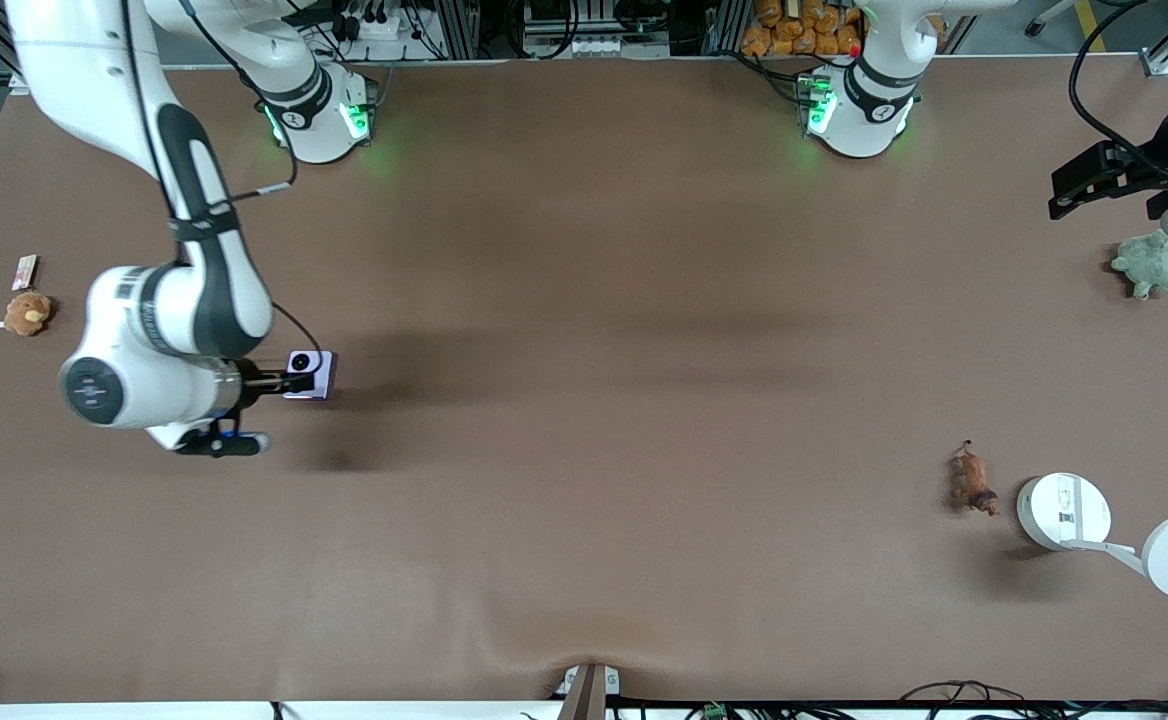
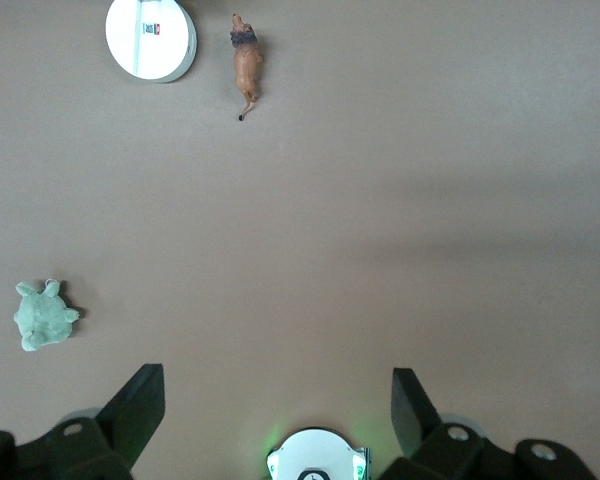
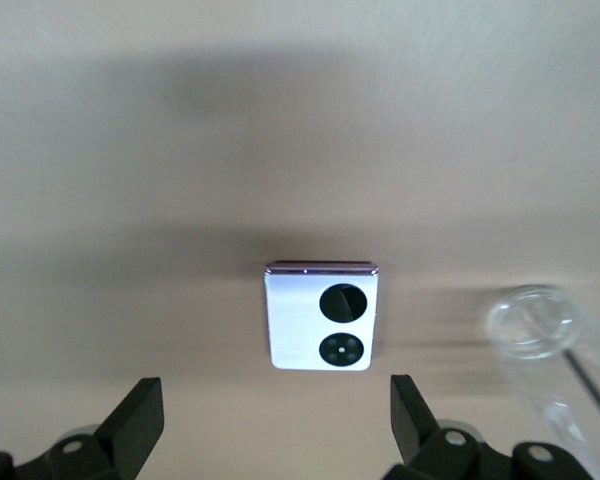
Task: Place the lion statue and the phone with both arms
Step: 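Lower the phone beside the glass and open the right gripper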
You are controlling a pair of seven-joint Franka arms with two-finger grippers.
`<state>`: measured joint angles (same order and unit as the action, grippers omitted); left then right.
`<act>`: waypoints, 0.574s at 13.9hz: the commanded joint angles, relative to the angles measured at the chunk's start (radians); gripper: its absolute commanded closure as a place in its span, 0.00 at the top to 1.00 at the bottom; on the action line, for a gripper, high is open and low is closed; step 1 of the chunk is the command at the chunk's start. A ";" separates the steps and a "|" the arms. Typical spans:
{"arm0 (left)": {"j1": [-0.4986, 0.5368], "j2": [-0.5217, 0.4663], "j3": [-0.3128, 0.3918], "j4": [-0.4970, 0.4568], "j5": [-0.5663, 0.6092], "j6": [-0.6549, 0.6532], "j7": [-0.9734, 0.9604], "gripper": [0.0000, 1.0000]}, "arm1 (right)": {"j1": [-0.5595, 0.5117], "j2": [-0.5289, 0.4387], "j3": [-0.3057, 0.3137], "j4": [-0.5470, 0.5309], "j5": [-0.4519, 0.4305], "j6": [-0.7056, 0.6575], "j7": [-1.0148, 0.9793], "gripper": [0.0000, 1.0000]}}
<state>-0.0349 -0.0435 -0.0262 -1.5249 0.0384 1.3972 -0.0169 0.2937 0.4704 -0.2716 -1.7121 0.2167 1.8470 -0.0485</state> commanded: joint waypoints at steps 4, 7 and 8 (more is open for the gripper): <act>0.003 0.013 0.000 0.023 -0.012 0.000 -0.008 1.00 | -0.071 0.004 0.017 0.409 0.004 -0.184 -0.019 1.00; 0.003 0.016 0.000 0.023 -0.006 0.000 -0.008 1.00 | -0.149 0.004 0.044 0.567 0.010 -0.319 -0.022 1.00; 0.004 0.016 0.000 0.022 -0.006 0.000 -0.008 1.00 | -0.198 -0.004 0.083 0.604 0.013 -0.374 -0.021 1.00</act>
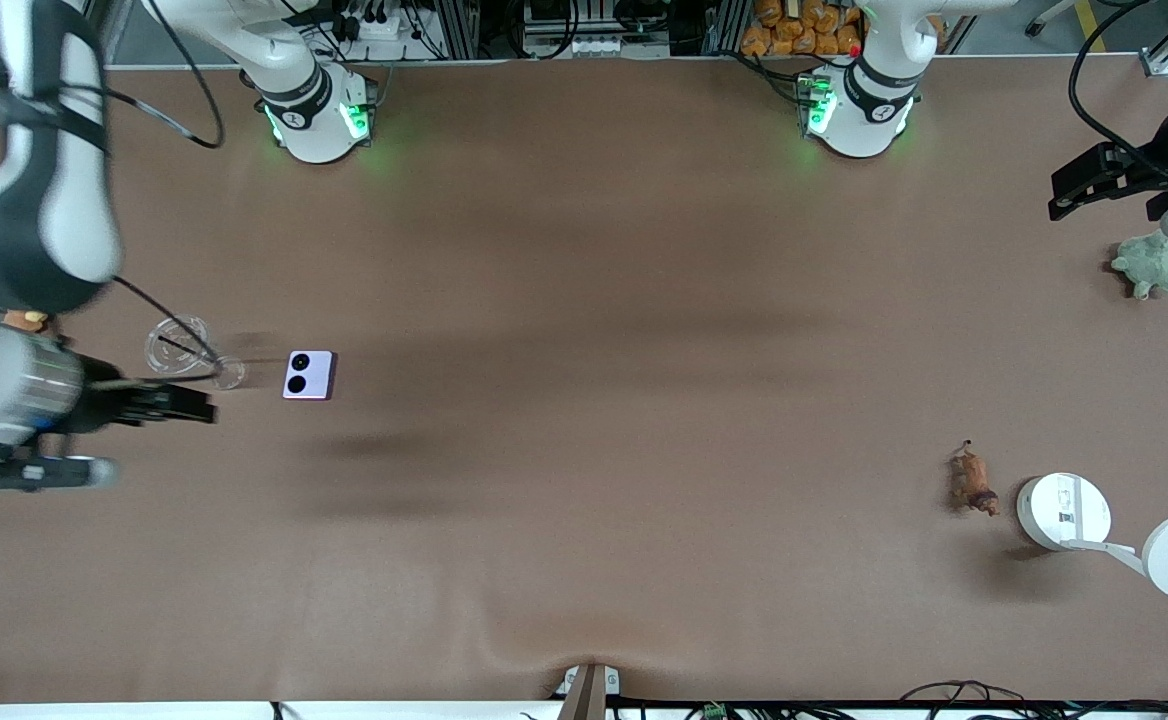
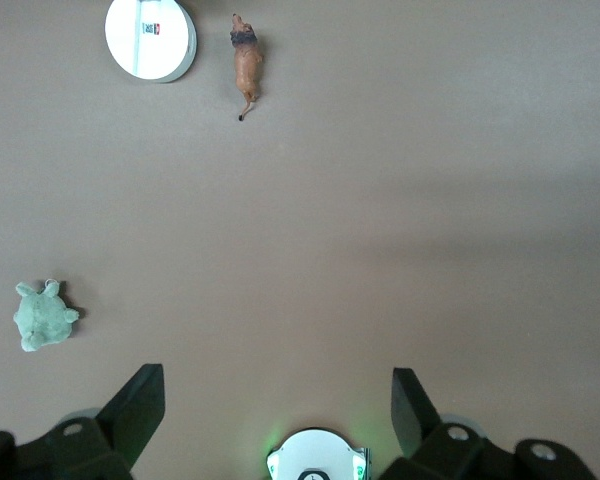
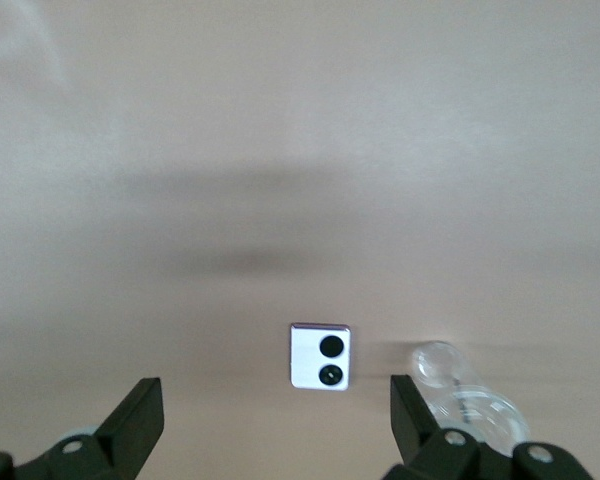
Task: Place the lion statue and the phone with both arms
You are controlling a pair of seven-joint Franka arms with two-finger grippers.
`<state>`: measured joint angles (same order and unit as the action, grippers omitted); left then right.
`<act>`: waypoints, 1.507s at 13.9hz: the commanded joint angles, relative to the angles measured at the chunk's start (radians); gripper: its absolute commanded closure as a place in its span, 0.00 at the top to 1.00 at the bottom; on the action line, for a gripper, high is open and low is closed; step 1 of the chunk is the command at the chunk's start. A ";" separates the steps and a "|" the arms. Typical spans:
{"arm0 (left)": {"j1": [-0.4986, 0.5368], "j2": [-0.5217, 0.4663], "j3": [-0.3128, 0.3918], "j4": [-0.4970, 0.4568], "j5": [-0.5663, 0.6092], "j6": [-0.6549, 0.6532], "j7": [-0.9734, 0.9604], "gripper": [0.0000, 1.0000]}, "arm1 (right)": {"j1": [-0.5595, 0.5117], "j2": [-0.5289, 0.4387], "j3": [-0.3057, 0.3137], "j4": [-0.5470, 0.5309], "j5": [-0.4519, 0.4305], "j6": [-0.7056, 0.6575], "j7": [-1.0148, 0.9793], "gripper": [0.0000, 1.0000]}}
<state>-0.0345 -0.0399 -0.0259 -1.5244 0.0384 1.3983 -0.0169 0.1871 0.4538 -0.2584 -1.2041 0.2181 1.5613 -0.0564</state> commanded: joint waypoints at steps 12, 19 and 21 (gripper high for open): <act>0.002 0.012 0.000 0.021 -0.014 0.021 -0.008 1.00 | -0.184 -0.420 0.192 -0.136 -0.095 -0.268 0.201 1.00; 0.002 0.012 0.000 0.020 -0.012 0.021 -0.009 1.00 | -0.192 -0.544 0.196 -0.321 -0.144 -0.213 0.201 1.00; 0.002 0.011 0.000 0.021 -0.012 0.021 -0.009 1.00 | -0.187 -0.541 0.205 -0.308 -0.169 -0.211 0.199 1.00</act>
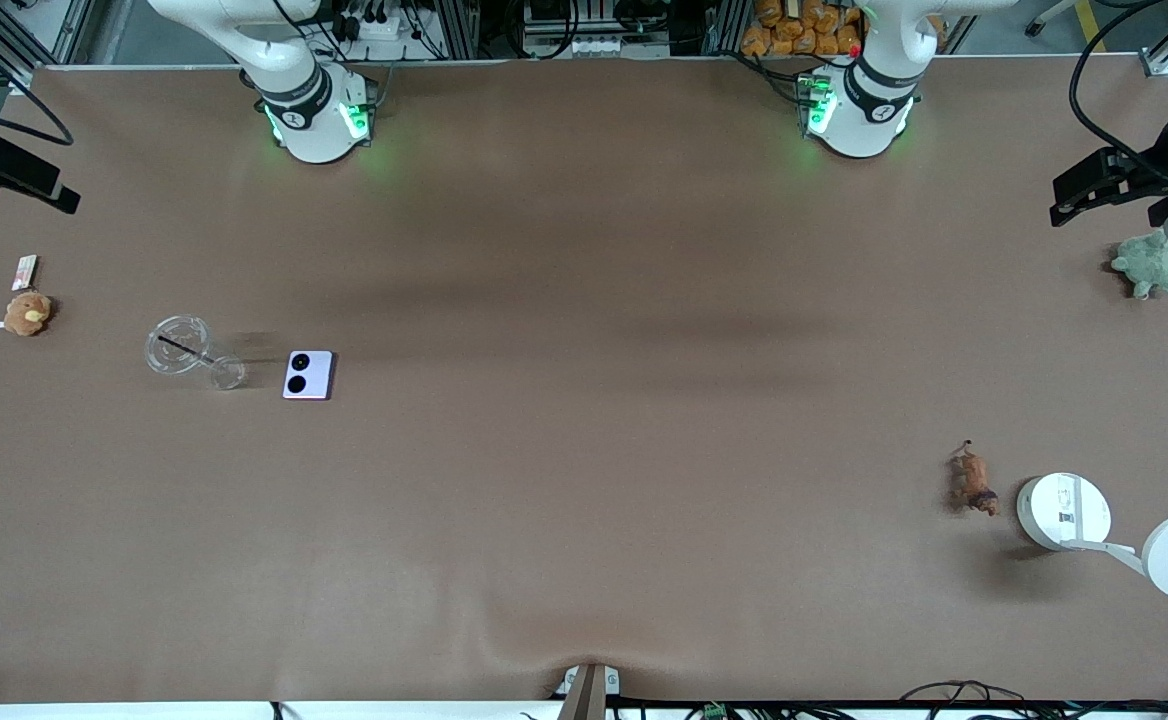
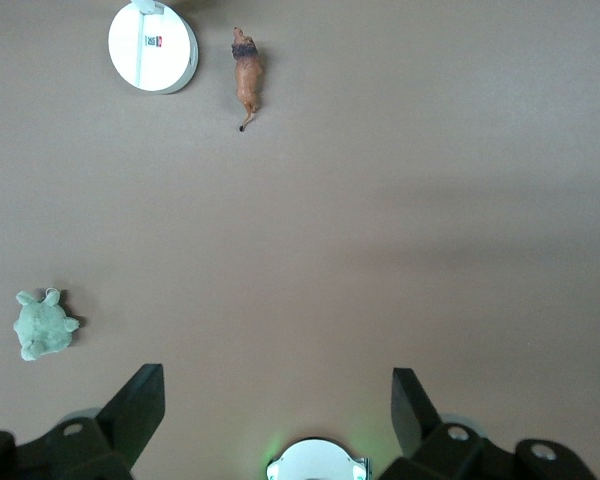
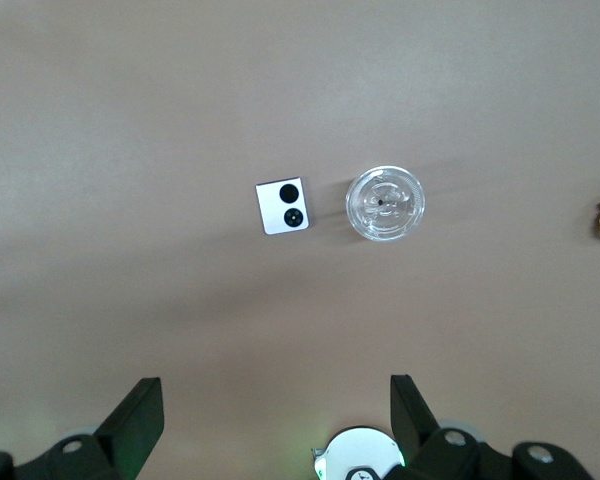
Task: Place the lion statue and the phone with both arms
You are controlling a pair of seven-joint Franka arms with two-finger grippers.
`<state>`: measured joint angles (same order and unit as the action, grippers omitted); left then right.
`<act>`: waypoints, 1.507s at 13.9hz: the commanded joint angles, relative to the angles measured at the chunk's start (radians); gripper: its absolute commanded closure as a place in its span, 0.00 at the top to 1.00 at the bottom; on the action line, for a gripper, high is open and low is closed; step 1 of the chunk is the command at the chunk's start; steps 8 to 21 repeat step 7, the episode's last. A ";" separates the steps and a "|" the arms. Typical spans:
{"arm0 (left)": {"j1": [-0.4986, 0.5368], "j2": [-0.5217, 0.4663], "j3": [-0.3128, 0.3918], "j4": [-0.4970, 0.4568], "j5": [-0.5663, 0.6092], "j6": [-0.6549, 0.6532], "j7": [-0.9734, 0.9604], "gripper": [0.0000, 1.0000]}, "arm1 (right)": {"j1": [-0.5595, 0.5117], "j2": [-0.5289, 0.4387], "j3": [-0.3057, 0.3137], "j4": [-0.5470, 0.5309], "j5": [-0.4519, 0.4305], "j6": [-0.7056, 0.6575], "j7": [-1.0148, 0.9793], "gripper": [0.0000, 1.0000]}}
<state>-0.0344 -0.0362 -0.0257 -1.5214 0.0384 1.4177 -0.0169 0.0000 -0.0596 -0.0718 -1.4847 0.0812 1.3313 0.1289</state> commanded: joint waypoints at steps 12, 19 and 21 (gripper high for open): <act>0.004 0.009 0.000 0.017 -0.009 0.001 -0.009 1.00 | 0.002 -0.028 0.020 -0.025 -0.035 0.016 0.003 1.00; 0.004 0.009 0.000 0.017 -0.009 0.001 -0.009 1.00 | 0.002 -0.028 0.020 -0.025 -0.035 0.016 0.003 1.00; 0.004 0.009 0.000 0.017 -0.009 0.001 -0.009 1.00 | 0.002 -0.028 0.020 -0.025 -0.035 0.016 0.003 1.00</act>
